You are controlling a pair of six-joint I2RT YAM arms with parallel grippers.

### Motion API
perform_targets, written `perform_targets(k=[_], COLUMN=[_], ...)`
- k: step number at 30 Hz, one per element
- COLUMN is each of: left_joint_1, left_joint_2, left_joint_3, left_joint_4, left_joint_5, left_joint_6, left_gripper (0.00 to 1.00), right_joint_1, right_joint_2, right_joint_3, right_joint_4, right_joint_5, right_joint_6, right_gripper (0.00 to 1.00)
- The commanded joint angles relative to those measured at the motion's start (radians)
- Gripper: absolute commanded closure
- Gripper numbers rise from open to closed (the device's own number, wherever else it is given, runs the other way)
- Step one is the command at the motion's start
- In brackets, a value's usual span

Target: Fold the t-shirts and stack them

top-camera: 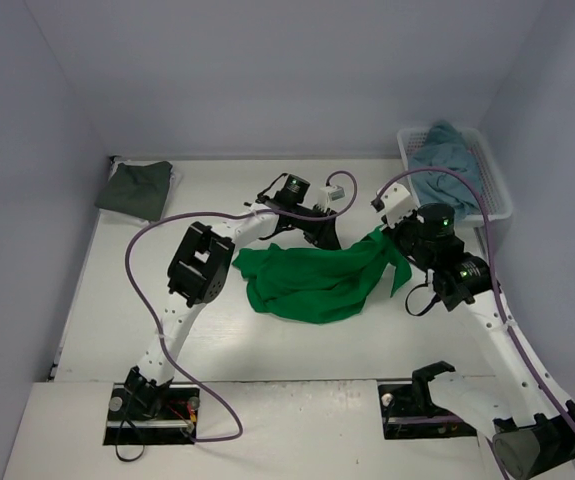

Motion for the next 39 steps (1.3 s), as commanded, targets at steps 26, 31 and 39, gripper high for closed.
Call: perform_targets(k=[26, 31, 39], left_joint_1=[-0.001, -0.01, -0.035], left_joint_2=[-0.07, -0.072, -0.058], left_joint_3=[0.094, 0.066, 0.074], left_joint_4=[-0.109, -0.015, 0.029], left_joint_5=[0.434, 0.451, 0.452], left_joint_6=[0.032, -0.042, -0.092], left_gripper=[0.61, 0.92, 0.99], right_joint_1=[-0.008, -0.008, -0.008], right_joint_2=[0.049, 0.048, 0.032], right_joint_3=[-0.002, -0.002, -0.005], right_joint_4=[0.109, 0.107, 0.103], right_joint_5=[0.049, 0.048, 0.055], right_joint_6=[0.009, 0.01, 0.006], right_gripper=[1.0, 1.0, 1.0])
